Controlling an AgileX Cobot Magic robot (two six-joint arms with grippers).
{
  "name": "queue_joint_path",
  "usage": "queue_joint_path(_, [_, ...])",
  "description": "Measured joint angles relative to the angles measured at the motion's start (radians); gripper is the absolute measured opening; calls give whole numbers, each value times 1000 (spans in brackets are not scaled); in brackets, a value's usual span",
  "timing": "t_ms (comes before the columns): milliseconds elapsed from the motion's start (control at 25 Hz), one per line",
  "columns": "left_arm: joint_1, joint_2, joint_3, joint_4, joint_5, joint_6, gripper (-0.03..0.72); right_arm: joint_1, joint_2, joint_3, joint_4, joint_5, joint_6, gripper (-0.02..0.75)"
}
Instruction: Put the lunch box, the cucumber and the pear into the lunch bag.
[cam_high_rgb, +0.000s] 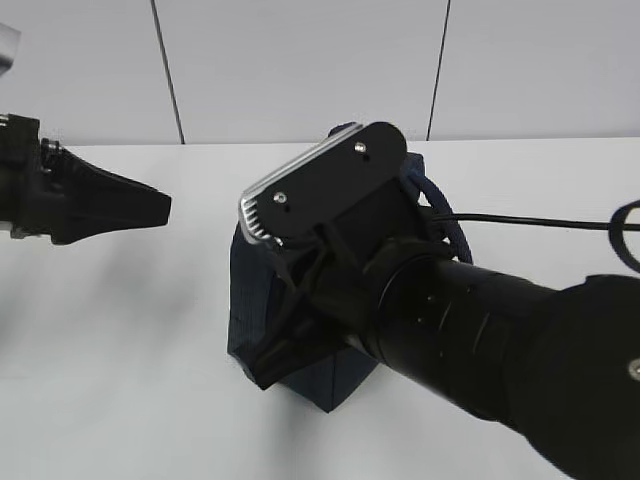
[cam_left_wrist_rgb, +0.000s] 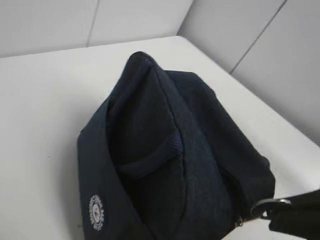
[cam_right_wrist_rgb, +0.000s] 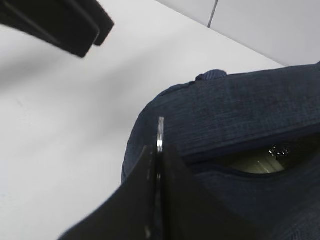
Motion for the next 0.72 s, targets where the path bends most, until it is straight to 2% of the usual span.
queue_joint_path(120, [-2, 87, 0, -19, 79, 182, 242, 0, -13, -16, 22, -4, -14, 0])
queue_joint_path(240, [-44, 139, 0, -28, 87, 253, 242, 0, -13, -46, 46, 3, -43, 0])
queue_joint_path(600, [-121, 160, -3, -38, 6, 297, 257, 0, -13, -80, 110, 27, -114, 0])
queue_joint_path(640, [-128, 167, -3, -39, 4, 298, 251, 0, -13, -80, 113, 27, -116, 0])
queue_joint_path(720, [-147, 187, -3, -42, -4, 298, 181, 0, -13, -80, 116, 29, -126, 0])
